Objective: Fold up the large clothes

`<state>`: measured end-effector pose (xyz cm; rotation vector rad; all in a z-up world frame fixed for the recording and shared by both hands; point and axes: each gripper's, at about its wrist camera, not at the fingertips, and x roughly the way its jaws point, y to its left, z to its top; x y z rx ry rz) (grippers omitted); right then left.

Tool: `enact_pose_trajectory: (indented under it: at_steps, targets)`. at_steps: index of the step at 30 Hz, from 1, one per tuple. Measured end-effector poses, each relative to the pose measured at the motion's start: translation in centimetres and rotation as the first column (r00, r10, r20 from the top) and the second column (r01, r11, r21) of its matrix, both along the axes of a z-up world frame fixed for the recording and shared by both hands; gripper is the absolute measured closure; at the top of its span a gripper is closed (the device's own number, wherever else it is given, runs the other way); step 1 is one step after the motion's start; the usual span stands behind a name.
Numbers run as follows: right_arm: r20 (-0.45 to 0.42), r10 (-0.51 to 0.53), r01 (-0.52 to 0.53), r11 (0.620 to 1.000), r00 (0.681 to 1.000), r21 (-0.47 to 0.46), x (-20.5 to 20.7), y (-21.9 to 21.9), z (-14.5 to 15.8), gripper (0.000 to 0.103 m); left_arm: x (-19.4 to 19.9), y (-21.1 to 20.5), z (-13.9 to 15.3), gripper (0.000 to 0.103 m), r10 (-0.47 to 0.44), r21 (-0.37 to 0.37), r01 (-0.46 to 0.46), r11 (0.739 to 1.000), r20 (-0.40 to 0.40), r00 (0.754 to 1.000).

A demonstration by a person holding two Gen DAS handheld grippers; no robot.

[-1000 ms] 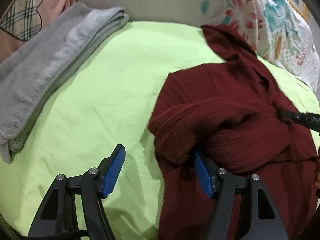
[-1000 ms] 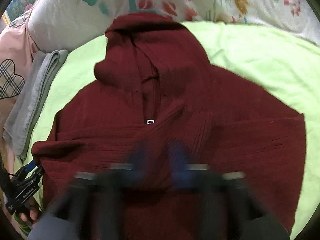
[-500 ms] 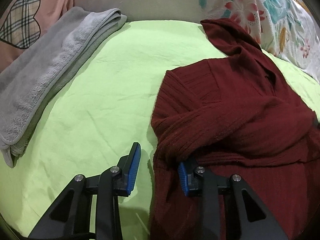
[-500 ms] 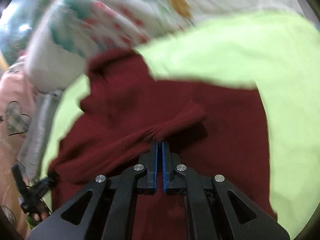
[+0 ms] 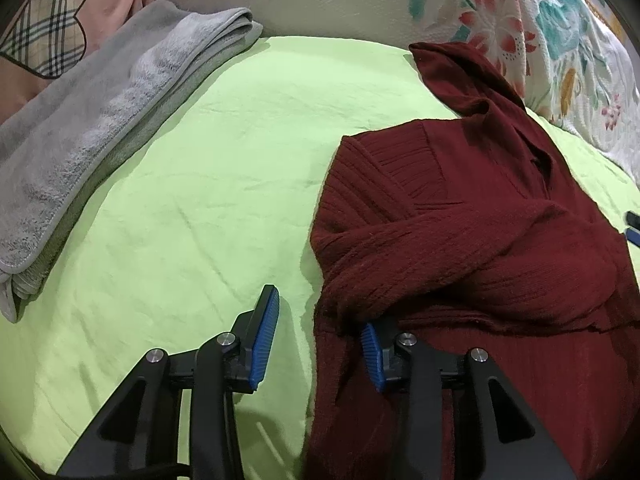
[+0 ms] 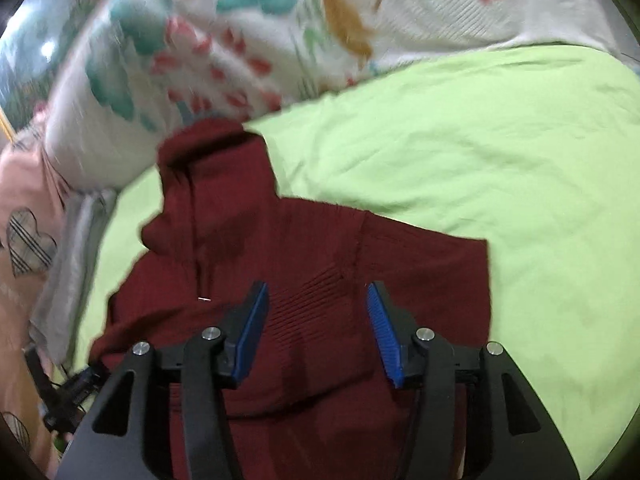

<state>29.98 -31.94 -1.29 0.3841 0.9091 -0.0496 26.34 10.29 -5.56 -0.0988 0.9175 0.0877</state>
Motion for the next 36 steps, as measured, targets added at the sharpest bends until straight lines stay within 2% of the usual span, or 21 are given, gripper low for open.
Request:
enact_pose_trajectory:
  at_steps: [3,5,6,7,8,9,13,15,16,18,19,20,22,24,26,27,30,34,36]
  targets:
    - [-0.063,0.030,-0.034,0.998,0.998,-0.052,2.5,-0.3,-1.8,0.051,0.1,0.1,-0.1,0.061,-0.001,-0.005,0.001,1.000,-0.002,1.000]
    - [-0.080,0.059,-0.063,0.997,0.995,-0.050,3.5,-0.3,-2.7,0.051,0.2,0.1,-0.2,0.061,-0.001,-0.003,0.001,1.000,-0.004,1.000]
    - [-0.082,0.069,-0.073,0.996,0.994,-0.046,3.7,-0.3,-2.8,0.054,0.2,0.1,-0.2,0.060,-0.001,-0.001,0.001,1.000,-0.004,1.000]
    - [-0.085,0.087,-0.091,0.995,0.993,-0.048,4.0,-0.1,-2.9,0.078,0.3,0.1,-0.2,0.060,-0.002,0.000,0.002,1.000,-0.006,1.000]
    - [-0.093,0.123,-0.127,0.991,0.988,-0.044,4.3,0.3,-3.0,0.094,0.3,0.0,-0.2,0.060,-0.002,0.001,0.002,1.000,-0.007,1.000]
    - [-0.088,0.134,-0.137,0.990,0.987,-0.037,4.3,0.4,-2.8,0.098,0.4,0.0,-0.2,0.060,-0.002,0.001,0.002,1.000,-0.007,1.000]
    - [0.038,0.153,-0.154,0.988,0.987,0.029,3.9,0.1,-0.1,0.099,0.5,-0.1,-0.3,0.060,0.000,0.002,0.000,1.000,-0.007,1.000]
    - [0.159,0.132,-0.146,0.986,0.978,0.077,3.4,-0.8,2.4,0.099,0.5,-0.2,-0.3,0.060,0.003,0.005,-0.003,1.000,-0.006,1.000]
    - [0.283,0.125,-0.166,0.978,0.951,0.124,2.3,-1.7,4.8,0.099,0.5,-0.2,-0.3,0.060,0.005,0.006,-0.005,1.000,-0.006,1.000]
    - [0.437,0.127,-0.205,0.969,0.891,0.136,-0.1,-2.4,8.1,0.099,0.5,-0.3,-0.3,0.058,0.008,0.008,-0.008,1.000,-0.005,1.000]
    - [0.471,0.147,-0.230,0.965,0.870,0.123,-1.2,-2.4,9.0,0.099,0.5,-0.3,-0.3,0.058,0.010,0.010,-0.010,1.000,-0.005,1.000]
    - [0.477,0.169,-0.242,0.966,0.862,0.096,-1.8,-2.2,9.4,0.099,0.5,-0.4,-0.3,0.058,0.012,0.012,-0.012,1.000,-0.005,1.000]
    - [0.437,0.245,-0.295,0.954,0.865,0.050,-3.1,-1.7,8.9,0.099,0.5,-0.5,-0.4,0.058,0.016,0.015,-0.016,1.000,-0.005,1.000]
    - [0.336,0.325,-0.338,0.941,0.884,-0.020,-4.5,-1.0,6.9,0.099,0.4,-0.3,-0.4,0.057,0.018,0.007,-0.018,1.000,-0.006,1.000]
    - [0.192,0.369,-0.354,0.929,0.910,-0.106,-6.1,-0.4,3.8,0.099,0.4,-0.1,-0.4,0.057,0.018,-0.004,-0.018,1.000,-0.009,1.000]
    - [0.130,0.365,-0.349,0.928,0.922,-0.132,-6.9,-0.4,2.2,0.099,0.4,0.0,-0.3,0.056,0.018,-0.007,-0.018,1.000,-0.011,1.000]
    - [0.044,0.329,-0.321,0.938,0.943,-0.133,-8.9,-1.3,-0.5,0.099,-0.1,0.2,-0.3,0.052,0.019,-0.003,-0.019,1.000,-0.022,1.000]
    - [-0.004,0.255,-0.254,0.961,0.967,-0.109,-10.1,-2.4,-1.0,0.100,-1.4,0.4,-0.2,0.051,0.013,0.031,-0.012,0.999,-0.040,0.999]
    - [0.014,0.204,-0.202,0.977,0.979,-0.070,-10.1,-3.1,-0.5,0.100,-2.4,0.6,-0.1,0.051,-0.009,0.035,0.011,0.999,-0.044,0.999]
